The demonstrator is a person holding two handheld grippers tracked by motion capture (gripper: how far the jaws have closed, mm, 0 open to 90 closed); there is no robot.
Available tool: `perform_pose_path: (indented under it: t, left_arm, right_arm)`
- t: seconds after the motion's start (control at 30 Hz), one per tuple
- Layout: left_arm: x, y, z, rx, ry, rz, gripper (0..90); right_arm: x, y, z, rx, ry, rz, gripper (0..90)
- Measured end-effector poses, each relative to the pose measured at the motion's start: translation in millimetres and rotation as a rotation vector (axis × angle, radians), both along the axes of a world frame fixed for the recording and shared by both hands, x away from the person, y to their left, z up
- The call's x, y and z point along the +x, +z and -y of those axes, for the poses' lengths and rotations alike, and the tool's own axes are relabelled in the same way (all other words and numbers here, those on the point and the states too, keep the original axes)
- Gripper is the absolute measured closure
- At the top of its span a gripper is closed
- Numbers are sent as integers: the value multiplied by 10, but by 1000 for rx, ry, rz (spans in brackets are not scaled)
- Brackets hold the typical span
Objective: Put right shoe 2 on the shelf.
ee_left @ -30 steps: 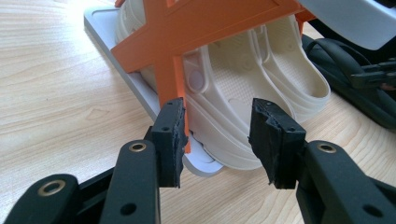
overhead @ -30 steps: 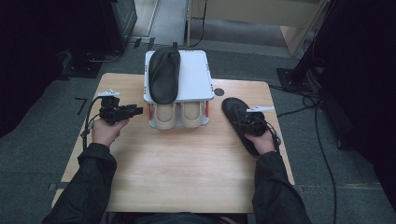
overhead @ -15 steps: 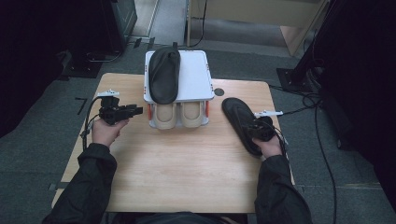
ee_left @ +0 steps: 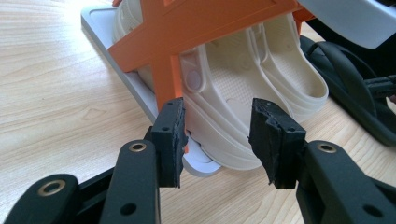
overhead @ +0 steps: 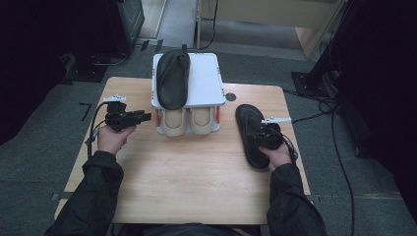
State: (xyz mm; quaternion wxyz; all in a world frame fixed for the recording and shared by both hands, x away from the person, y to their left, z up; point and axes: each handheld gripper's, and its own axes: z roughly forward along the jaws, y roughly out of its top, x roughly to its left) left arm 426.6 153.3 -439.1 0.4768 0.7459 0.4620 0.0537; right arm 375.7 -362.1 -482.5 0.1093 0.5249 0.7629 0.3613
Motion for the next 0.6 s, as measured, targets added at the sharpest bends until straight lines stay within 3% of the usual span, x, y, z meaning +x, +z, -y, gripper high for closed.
perform_pose_path:
  t: [0.13, 0.23, 0.47, 0.6]
  left_arm:
    - [0, -2, 0, 0, 1, 1, 554]
    - [-3, -1, 3, 4, -1, 0, 554]
    - [2, -10, 10, 6, -4, -4, 553]
    - [0, -8, 13, 11, -7, -1, 553]
  right_arm:
    - [21, -6, -68, 22, 7, -3, 714]
    - [35, 15, -93, 12, 13, 9, 703]
    - [14, 207, 86, 43, -30, 100, 675]
    - [20, 238, 173, 18, -50, 135, 647]
